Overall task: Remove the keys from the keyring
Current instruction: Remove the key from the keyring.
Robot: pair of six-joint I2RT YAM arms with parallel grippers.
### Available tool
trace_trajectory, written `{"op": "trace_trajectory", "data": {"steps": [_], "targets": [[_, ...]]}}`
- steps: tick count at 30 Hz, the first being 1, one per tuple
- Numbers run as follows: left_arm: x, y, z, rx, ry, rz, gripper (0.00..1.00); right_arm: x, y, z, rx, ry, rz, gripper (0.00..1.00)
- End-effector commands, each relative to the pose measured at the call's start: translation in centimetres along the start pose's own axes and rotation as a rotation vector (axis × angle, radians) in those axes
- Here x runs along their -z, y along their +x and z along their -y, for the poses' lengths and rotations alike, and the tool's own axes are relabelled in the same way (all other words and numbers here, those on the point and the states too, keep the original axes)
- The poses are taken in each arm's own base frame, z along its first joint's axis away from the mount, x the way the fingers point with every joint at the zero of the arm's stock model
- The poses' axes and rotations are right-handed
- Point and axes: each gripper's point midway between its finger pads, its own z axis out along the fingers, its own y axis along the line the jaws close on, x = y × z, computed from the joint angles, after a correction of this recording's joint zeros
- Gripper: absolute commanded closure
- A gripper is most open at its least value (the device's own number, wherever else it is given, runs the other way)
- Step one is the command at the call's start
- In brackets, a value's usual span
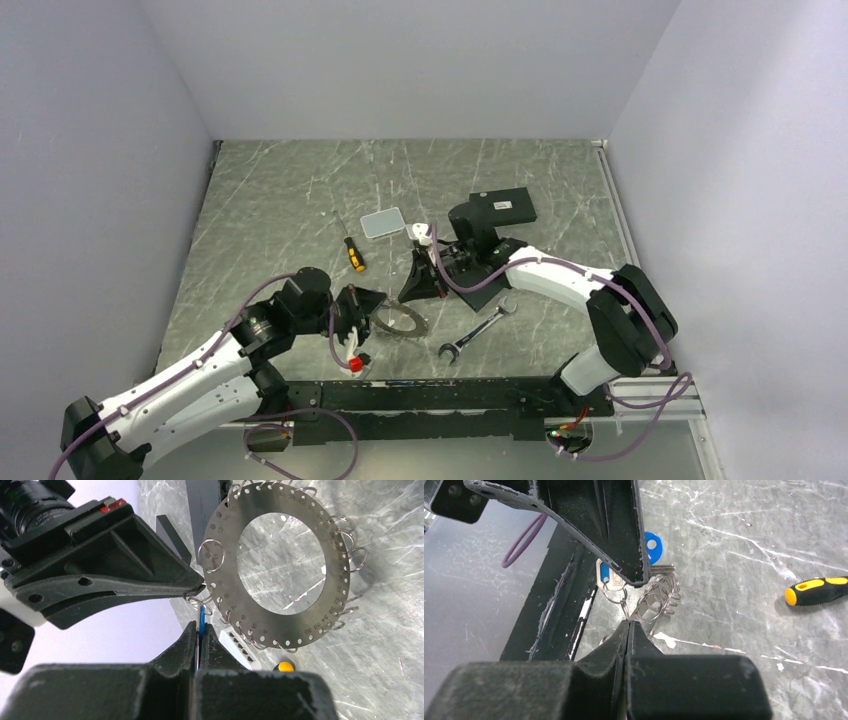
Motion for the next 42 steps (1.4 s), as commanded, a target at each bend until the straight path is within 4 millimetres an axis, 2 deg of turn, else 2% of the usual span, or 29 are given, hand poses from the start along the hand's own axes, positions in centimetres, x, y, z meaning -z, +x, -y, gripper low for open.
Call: {"op": "trace_trajectory", "data": {"steps": [1,9,13,18,23,36,42], "targets": [[-0.1,-0.1,-0.8,0.029,-0.039,0.004,1.00,0.9,-3.3,0.8,0.005,0.053,0.147,1.00],[-0.3,-0.1,-0.3,0.048,-0.038,0.008,1.00,0.9,-3.1,0.4,-0.111,0.071,0.234,1.00],[-0.4,0.0,0.1,0.061,-0.038,0.007,1.00,1.1,-3.4,0.6,-0.162,0.098,0.278,1.00],[-0.5,0.0,0.6,0.078,-0.043,0.004,1.00,1.0,-2.6,1.1,-0.234,0.125,0.297,1.00],[-0.7,0.1,0.7,0.101,-0.053,0.004,1.00,1.1,-2.6,1.4,-0.284,0.143,0.336,1.00],[-1.8,0.0,0.9,0.218,-0.051,0.015,1.00,1.5,-3.0,2.1,-0.306,0.226,0.404,1.00],[-2.4,-0.7,0.9,0.267,-0.041,0.034,1.00,1.4,-3.1,2.2,-0.295,0.241,0.415,1.00]]}}
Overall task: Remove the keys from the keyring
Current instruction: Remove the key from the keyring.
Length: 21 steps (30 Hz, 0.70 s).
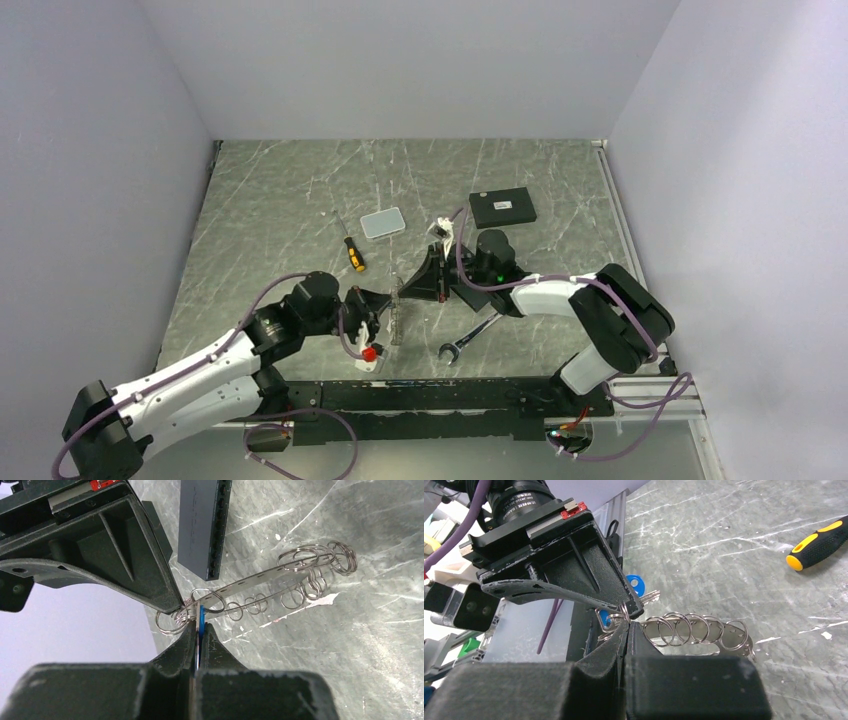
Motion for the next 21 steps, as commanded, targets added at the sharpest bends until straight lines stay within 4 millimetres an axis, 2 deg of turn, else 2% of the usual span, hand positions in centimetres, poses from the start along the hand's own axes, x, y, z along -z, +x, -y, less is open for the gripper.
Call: {"op": "trace_trajectory", "data": {"steps": [1,11,21], "targets": [[-0.5,-1.3,-0.1,0.071,0.002,0.046,1.00,-0.2,-3.1,0.0,0.115,0.028,0.112,1.00],[0.3,-1.7,-3.3,0.207,-0.037,0.012,1.00,-0.1,-2.8,2.1,0.154,0.138,0.101,1.00],[1.3,-2.0,-5.5,0.263,-0.065,-0.012,1.00,0.1,-2.7,2.7,0.182,0.175,0.087,1.00]]}}
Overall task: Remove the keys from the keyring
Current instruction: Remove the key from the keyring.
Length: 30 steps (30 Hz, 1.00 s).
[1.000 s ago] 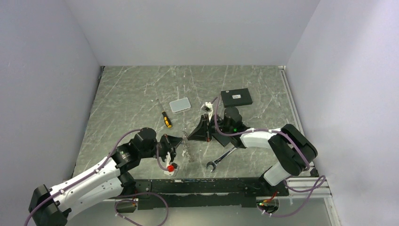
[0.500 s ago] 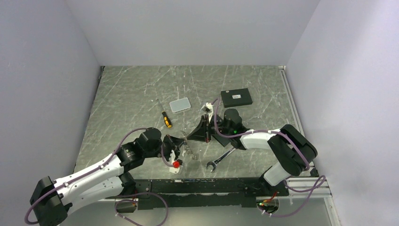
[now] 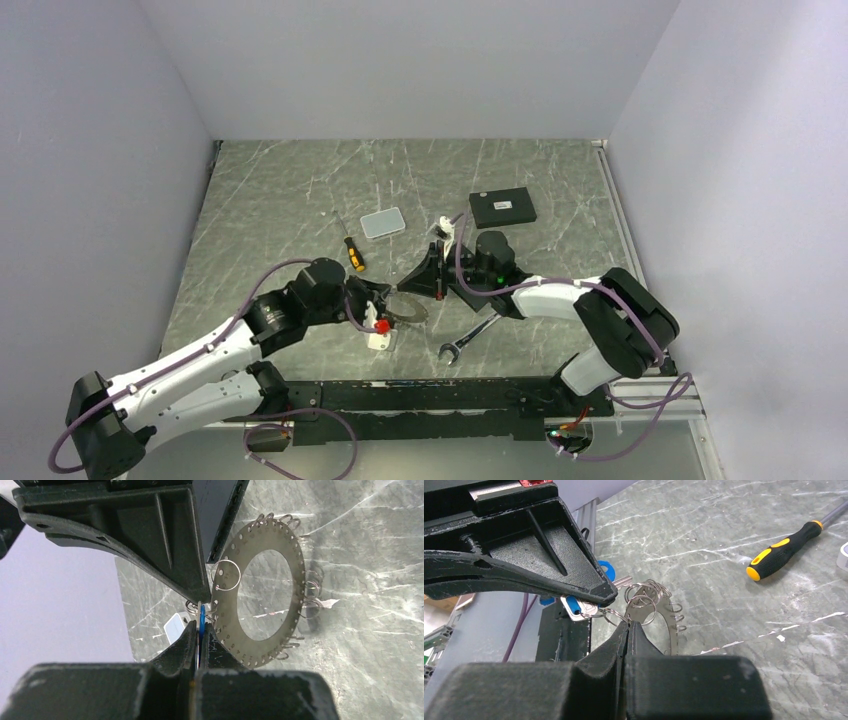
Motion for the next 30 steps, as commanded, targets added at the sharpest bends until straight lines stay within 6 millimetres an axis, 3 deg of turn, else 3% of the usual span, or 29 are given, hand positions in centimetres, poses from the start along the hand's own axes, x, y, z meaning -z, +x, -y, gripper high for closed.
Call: {"op": "trace_trajectory", "data": {"steps": [1,22,30], "targets": [[0.8,-2.7,-2.5,0.025,-0.047,0.075,1.00,0.0,-2.1,1.3,0.088,0.071,0.055,1.00],[0.7,-2.2,-4.2,0.096,-0.070,0.016,1.00,0.0,-2.1,-0.1,0.126,0.006,0.050,1.00],[1.0,-2.8,-3.9,-0.045,-0.047,0.049,1.00,0.3,-1.1,-0.9,0.194,-0.063,-0.004,1.00]]}}
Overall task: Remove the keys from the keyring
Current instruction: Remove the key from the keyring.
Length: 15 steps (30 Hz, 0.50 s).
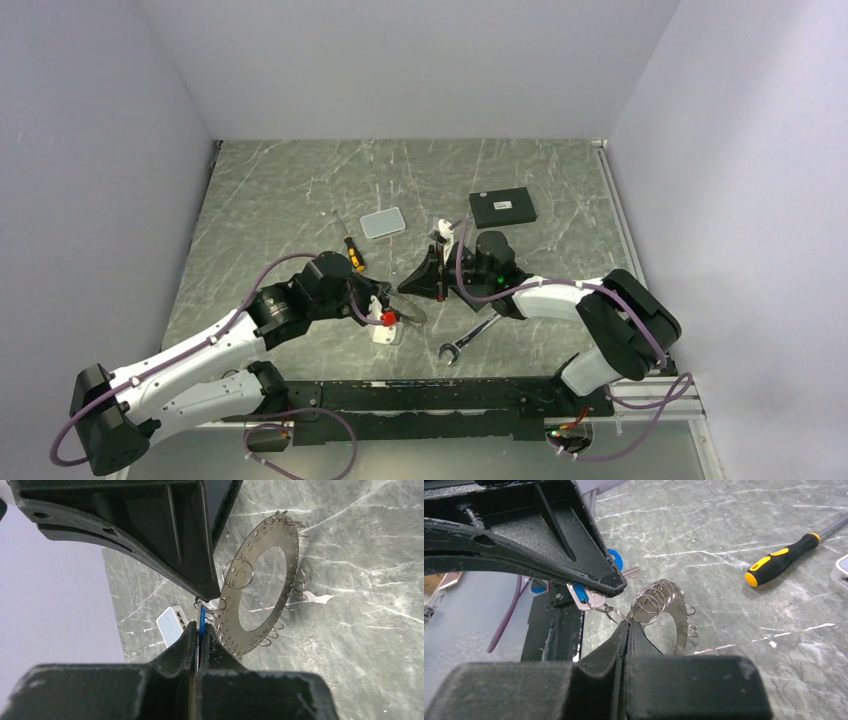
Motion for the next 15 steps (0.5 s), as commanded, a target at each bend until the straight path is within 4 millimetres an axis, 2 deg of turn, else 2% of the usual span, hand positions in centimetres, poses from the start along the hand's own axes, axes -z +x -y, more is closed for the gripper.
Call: {"op": "trace_trajectory", "data": {"steps": [1,4,7,9,12,15], "targets": [[1.1,-3.1,-3.2,-0.129,-0.085,0.102,1.00,0.2,-1.0,-0.5,0.109,-0.043,-0.006,1.00],[0.4,-2.8,-1.9,-0.173,-0.035,0.113,1.00,0.5,0.4,0.1,0.093,-0.024,-0.082,1.00],[-0.7,-3.0,-0.6,-0.218,-0.015,0.160,1.00,1.3,0.9,0.6,0.076,-0.009,-0.105,1.00],[-1.3,-3.0,-0.5,-0.228,-0.012,0.168,1.00,1.8,1.2,0.7,0.059,-0.012,-0.113,1.00],[-1.4,-2.9,0.0,-0.210,0.023,0.166,1.00,2.2,1.6,-0.1,0.053,-0.053,-0.131,1.00],[-0.9,-2.8,1.0,-0.208,0.054,0.164,1.00,1.6,2.3,-1.2,0.041,-0.101,-0.145,1.00]]}}
